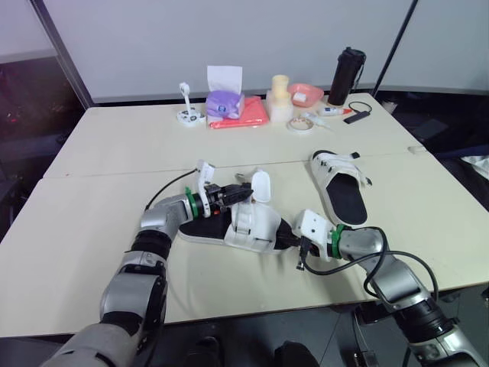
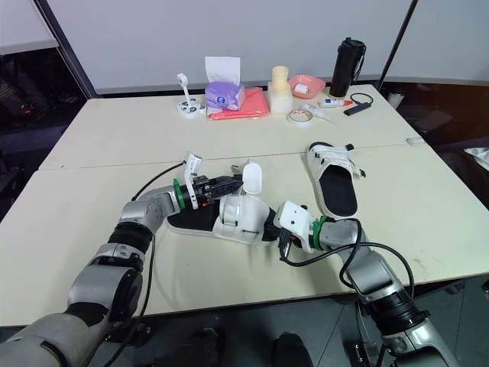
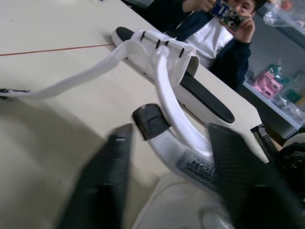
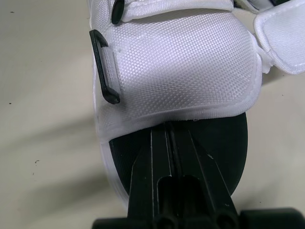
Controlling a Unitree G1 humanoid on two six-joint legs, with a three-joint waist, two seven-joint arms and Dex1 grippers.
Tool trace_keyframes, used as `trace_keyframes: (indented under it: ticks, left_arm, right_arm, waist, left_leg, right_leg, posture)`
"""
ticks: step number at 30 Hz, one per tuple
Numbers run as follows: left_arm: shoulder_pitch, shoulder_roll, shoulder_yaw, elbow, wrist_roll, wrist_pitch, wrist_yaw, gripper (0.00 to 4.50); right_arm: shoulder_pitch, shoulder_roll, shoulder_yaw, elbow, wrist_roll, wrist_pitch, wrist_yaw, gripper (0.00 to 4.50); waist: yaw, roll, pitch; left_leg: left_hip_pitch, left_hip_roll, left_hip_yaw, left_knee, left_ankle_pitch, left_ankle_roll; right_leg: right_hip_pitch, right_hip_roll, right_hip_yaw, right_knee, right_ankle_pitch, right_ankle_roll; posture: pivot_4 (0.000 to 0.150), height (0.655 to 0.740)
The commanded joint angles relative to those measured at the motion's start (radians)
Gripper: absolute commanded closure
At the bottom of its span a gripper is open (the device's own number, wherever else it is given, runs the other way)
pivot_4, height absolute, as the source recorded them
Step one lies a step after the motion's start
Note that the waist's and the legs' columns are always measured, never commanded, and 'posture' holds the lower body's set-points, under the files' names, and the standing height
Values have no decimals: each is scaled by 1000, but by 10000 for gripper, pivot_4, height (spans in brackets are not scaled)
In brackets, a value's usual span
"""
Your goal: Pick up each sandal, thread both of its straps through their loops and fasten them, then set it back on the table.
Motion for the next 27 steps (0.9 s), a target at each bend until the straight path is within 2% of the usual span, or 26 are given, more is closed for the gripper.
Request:
trace_keyframes:
  ticks: [1,2,9,15,27]
  left_arm:
    - [-27,10,15,-9,-8,-2,-31,40271]
    - [-26,12,14,-13,-9,3,-36,44408]
    - [-8,48,29,-86,-51,79,-89,44408]
    - [75,86,65,-310,-179,231,-166,44408]
    - [114,61,128,-476,-322,361,-78,44408]
  right_arm:
    - [25,-2,30,38,-25,23,-4,45000]
    - [27,-3,29,38,-25,22,-4,45000]
    - [25,-5,29,40,-25,19,-6,45000]
    - [22,-8,34,48,-28,12,-7,45000]
    - [14,-13,40,61,-31,-2,-1,45000]
  waist:
    - [0,0,0]
    - [0,0,0]
    - [-1,0,0]
    - [-1,0,0]
    - [3,0,0]
  left_leg:
    - [0,0,0,0,0,0]
    - [0,0,0,0,0,0]
    - [0,0,0,0,0,0]
    - [0,1,0,0,0,0]
    - [0,1,-1,1,0,0]
  right_leg:
    - [0,0,0,0,0,0]
    - [0,0,0,0,0,0]
    - [0,0,0,0,0,0]
    - [-1,0,1,2,0,0]
    - [0,0,1,2,0,0]
  posture:
    - [1500,7400]
    - [1500,7400]
    - [1500,7400]
    - [1500,7400]
    - [1500,7400]
